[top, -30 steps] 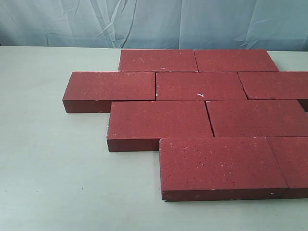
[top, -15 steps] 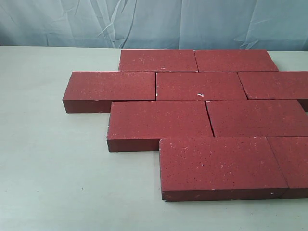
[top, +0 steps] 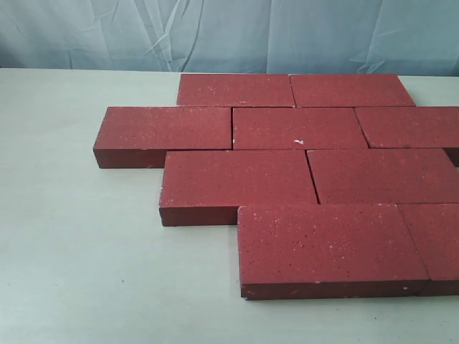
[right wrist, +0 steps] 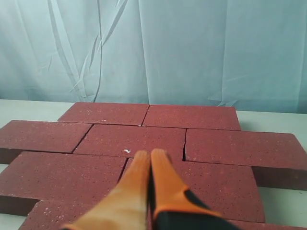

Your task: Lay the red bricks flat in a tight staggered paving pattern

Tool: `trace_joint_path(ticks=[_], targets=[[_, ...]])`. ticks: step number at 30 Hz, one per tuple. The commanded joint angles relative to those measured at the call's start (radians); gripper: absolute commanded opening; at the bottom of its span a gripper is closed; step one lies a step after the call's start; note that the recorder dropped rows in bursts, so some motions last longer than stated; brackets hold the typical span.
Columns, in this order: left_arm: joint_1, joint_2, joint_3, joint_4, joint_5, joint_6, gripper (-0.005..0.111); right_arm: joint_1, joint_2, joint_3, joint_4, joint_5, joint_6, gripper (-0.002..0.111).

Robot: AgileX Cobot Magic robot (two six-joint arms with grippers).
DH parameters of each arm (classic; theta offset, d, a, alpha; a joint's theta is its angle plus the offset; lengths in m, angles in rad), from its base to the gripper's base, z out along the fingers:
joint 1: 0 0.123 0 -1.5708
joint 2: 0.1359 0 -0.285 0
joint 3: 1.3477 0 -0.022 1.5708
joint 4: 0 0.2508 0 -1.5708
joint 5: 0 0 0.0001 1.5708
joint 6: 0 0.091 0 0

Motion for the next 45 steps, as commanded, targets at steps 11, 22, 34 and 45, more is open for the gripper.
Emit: trace_joint_path(ticks=[11, 22, 34, 45], targets=[[0.0, -0.006, 0.003, 0.0, -0.011, -0.002, 0.0, -0.003, -0.006, 0.177, -0.015, -0.088, 0.0, -0.001], [0.0, -0.006, 0.003, 0.0, -0.011, -0.002, 0.0, -0.003, -0.006, 0.303, -0.013, -0.161, 0.0, -0.001], [0.0, -0.006, 0.003, 0.0, -0.011, -0.002, 0.0, -0.003, -0.006, 0.358, 0.016, -0.217, 0.0, -0.001], [0.0, -0.006, 0.003, 0.0, -0.011, -0.002, 0.0, -0.003, -0.006, 0.358, 0.003, -0.217, 0.0, -0.001]])
